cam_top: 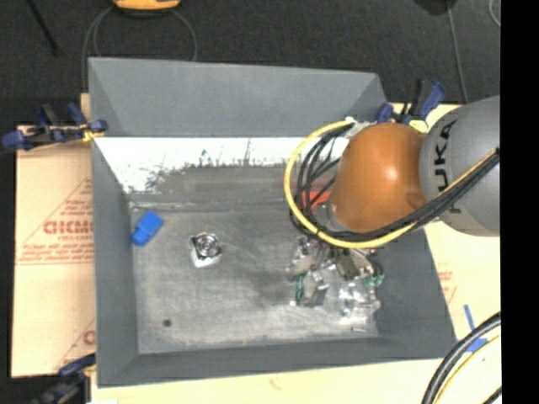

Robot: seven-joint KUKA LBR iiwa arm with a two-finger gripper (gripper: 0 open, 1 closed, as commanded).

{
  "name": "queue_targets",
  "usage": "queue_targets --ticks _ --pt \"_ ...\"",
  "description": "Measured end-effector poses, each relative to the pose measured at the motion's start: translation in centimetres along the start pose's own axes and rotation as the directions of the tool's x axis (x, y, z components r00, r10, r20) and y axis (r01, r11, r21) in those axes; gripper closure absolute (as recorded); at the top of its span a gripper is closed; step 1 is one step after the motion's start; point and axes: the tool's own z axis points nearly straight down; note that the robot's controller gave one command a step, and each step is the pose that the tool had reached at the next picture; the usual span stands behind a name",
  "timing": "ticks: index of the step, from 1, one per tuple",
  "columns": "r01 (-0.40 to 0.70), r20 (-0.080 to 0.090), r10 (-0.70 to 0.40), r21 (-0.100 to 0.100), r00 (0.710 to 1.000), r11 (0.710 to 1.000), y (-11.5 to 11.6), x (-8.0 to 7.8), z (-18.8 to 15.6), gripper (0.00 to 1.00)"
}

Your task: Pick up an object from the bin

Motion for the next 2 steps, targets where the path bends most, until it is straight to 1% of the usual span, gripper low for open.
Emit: queue_targets --ticks 1,2 --pt "-0.005 0.01 0.005 0.002 1.0 1.0 0.1 0.1 -1.3 1.0" --pt "-0.018 0.001 0.018 -0.001 1.0 1.0 0.1 1.8 8.4 1.0"
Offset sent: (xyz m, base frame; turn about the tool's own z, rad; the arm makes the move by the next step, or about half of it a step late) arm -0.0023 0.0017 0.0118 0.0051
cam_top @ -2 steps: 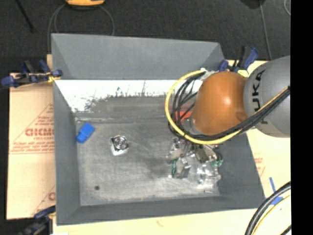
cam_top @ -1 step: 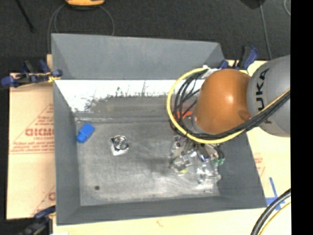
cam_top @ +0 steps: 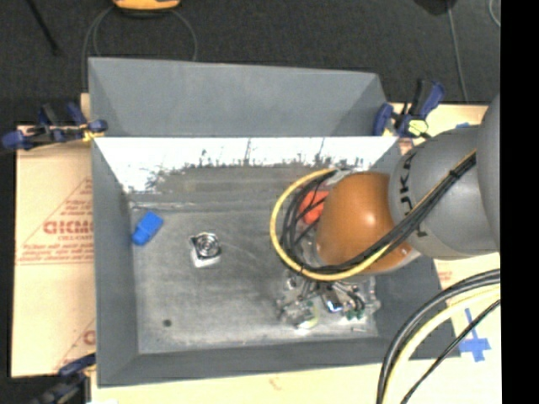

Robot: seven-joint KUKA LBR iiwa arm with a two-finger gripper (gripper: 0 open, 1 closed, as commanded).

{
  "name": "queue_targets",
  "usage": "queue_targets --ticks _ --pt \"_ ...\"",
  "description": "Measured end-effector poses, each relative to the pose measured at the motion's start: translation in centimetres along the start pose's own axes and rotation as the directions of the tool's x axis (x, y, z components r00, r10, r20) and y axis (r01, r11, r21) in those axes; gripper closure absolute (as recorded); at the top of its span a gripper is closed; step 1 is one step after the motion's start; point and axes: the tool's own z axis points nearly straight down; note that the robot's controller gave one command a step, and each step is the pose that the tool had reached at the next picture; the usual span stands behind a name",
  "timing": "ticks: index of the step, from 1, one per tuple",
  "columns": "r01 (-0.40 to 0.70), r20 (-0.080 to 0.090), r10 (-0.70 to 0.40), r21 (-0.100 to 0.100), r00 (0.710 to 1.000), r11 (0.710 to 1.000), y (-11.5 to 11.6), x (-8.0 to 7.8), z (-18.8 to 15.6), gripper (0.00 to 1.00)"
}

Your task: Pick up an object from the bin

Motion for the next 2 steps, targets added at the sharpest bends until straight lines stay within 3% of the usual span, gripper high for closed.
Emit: queue_targets --ticks 1,2 --pt "0.001 0.007 -0.001 0.002 1.0 1.0 -0.06 -0.21 -0.38 0.0" --pt "0.002 0.007 -0.002 0.002 1.0 1.0 -0.06 -0.22 -0.38 1.0"
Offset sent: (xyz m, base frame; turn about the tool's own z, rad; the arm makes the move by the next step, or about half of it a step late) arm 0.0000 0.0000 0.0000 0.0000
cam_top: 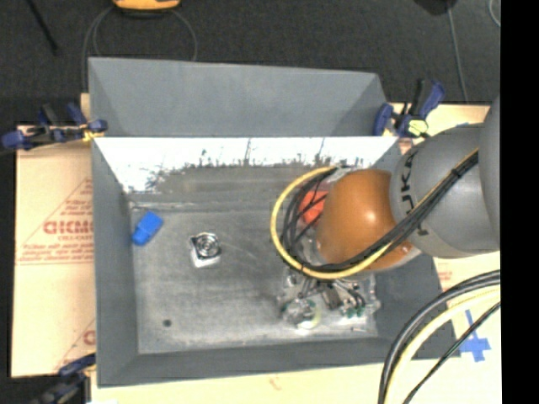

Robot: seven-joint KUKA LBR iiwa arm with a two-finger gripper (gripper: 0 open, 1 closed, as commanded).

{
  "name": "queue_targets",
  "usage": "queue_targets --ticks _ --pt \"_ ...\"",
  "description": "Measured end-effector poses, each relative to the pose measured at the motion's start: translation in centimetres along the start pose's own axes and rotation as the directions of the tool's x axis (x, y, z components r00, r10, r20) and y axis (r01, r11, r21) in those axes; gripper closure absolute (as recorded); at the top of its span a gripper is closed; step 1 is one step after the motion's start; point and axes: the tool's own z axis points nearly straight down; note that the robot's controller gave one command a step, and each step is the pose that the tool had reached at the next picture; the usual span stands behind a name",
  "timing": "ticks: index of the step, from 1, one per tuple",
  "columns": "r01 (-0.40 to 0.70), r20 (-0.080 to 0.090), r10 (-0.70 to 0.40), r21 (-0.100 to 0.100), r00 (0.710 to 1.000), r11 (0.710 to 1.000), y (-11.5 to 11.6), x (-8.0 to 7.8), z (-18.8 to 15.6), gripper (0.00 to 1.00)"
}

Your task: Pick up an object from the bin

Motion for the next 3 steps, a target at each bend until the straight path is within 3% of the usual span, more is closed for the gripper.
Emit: queue_targets --ticks 1,2,3 --pt "0.019 0.004 -0.019 0.0 1.0 1.0 3.8 0.5 -5.8 1.0" --pt "0.035 0.006 -0.035 0.003 0.999 0.999 1.3 0.0 -11.8 1.0" --pt "0.084 0.003 -0.084 0.001 0.996 0.996 2.7 -0.5 -4.3 1.0"
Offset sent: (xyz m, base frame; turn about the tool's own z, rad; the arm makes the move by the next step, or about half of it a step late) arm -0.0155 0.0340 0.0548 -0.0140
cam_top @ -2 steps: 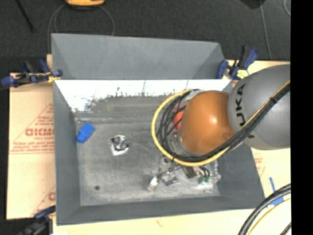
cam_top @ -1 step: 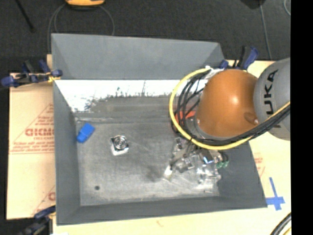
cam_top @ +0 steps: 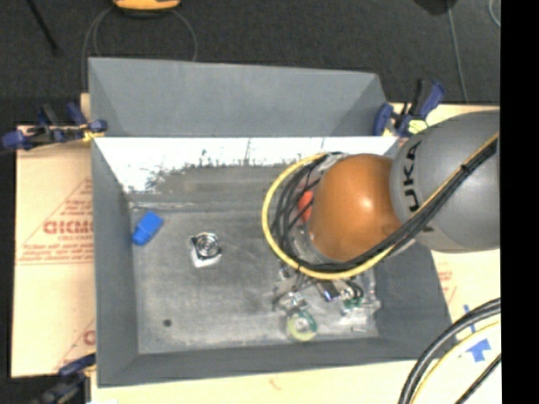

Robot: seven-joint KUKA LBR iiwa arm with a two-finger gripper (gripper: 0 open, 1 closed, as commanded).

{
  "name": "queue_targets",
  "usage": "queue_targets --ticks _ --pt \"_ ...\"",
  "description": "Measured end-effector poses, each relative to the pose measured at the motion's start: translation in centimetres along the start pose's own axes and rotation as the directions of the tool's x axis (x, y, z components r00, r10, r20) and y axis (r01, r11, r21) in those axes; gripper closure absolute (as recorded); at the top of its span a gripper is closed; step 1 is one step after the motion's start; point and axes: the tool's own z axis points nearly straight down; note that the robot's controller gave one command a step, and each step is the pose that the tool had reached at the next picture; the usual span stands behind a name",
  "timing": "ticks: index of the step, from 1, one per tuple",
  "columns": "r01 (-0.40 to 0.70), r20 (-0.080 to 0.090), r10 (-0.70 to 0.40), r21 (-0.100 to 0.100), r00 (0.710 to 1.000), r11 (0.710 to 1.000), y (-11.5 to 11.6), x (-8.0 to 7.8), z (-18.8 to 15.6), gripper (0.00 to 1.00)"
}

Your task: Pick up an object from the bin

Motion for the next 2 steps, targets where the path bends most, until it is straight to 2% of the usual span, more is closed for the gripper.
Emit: queue_targets --ticks 1,2 --pt "0.092 -0.005 -0.092 -0.001 0.996 0.996 -2.13 1.18 3.42 1.0" --pt "0.093 -0.003 -0.093 -0.001 0.996 0.996 -2.06 1.12 3.33 0.0"
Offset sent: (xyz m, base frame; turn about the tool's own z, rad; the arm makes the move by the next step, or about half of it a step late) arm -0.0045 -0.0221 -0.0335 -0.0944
